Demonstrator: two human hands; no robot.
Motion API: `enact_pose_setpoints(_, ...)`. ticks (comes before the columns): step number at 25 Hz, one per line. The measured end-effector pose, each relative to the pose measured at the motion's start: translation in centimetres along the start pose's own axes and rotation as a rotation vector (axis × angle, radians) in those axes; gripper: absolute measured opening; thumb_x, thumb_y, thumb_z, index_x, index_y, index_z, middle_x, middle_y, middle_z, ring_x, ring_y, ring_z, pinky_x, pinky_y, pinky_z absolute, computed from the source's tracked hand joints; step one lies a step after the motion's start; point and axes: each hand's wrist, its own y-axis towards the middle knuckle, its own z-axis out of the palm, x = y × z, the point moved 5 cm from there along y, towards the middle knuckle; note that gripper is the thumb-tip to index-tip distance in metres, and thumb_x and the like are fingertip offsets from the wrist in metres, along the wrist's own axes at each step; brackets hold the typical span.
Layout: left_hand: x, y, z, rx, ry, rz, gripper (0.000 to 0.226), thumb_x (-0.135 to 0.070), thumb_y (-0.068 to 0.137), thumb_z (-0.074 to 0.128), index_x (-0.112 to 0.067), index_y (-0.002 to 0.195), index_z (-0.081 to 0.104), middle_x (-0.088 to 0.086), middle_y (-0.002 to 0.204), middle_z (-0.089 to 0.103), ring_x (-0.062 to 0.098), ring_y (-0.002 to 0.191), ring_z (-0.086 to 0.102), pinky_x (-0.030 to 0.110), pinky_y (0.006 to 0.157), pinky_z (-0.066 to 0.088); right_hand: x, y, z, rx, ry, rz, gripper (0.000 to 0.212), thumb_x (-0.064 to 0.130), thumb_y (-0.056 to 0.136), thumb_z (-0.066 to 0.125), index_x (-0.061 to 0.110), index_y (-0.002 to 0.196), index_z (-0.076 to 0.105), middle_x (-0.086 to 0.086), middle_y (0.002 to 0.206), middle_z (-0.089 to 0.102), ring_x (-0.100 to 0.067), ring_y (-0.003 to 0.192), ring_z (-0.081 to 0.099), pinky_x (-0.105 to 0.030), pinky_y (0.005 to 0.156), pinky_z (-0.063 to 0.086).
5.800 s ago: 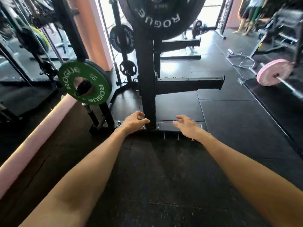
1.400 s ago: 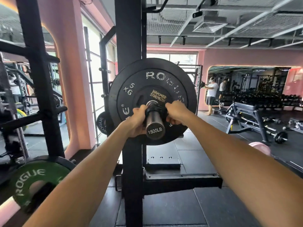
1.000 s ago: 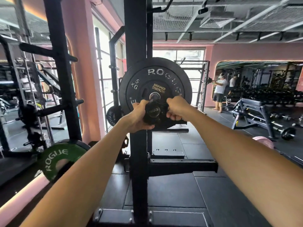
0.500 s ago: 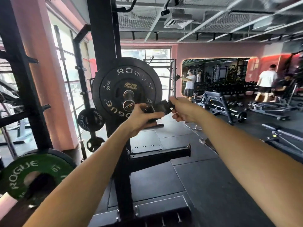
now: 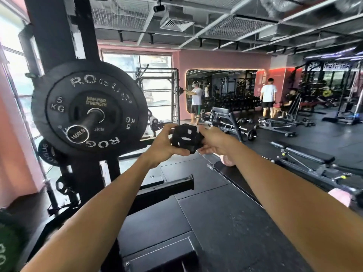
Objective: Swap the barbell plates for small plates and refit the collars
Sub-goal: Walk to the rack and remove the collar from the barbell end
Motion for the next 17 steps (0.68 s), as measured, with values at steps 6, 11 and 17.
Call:
enact_pose_setpoints(6, 4.7, 7.5, 0.9, 0.017, 0.083, -0.010, 0.087, 0.010, 0.062, 0.084, -0.024, 0.130, 0.041, 0.004, 0.126, 0.056, 0.016, 0.109, 0.060, 0.035, 0.097, 0.051, -1.7, 7.5, -1.5, 0.019, 0.000, 0.017, 0.036, 0.033, 0.103, 0.038, 0.001, 0.110, 0.051, -0.019, 0.086, 0.063, -0.026, 0.065, 0.062, -0.032, 0.057, 0.057)
enact_pose_setpoints(11, 13.4, 14.7, -0.1, -0.014, 0.134, -0.095, 0.091, -0.004, 0.054, 0.090, -0.024, 0.129, 0.041, -0.001, 0.121, 0.060, 0.021, 0.114, 0.059, 0.046, 0.101, 0.048, -5.9, 17.3, -0.2, 0.018, -0.026, 0.054, 0.035, 0.033, 0.100, 0.044, 0.001, 0.114, 0.052, -0.018, 0.087, 0.062, -0.026, 0.064, 0.063, -0.034, 0.059, 0.058)
enact_pose_setpoints(17, 25.7, 23.9, -1.6, 0.004, 0.098, -0.199, 0.094, 0.021, 0.058, 0.080, -0.003, 0.138, 0.038, 0.008, 0.119, 0.058, 0.024, 0.110, 0.057, 0.044, 0.098, 0.050, -13.4, 30.8, 2.3, -0.044, -0.025, 0.155, 0.025, 0.026, 0.098, 0.053, 0.007, 0.082, 0.051, -0.016, 0.084, 0.064, -0.027, 0.061, 0.063, -0.038, 0.058, 0.058)
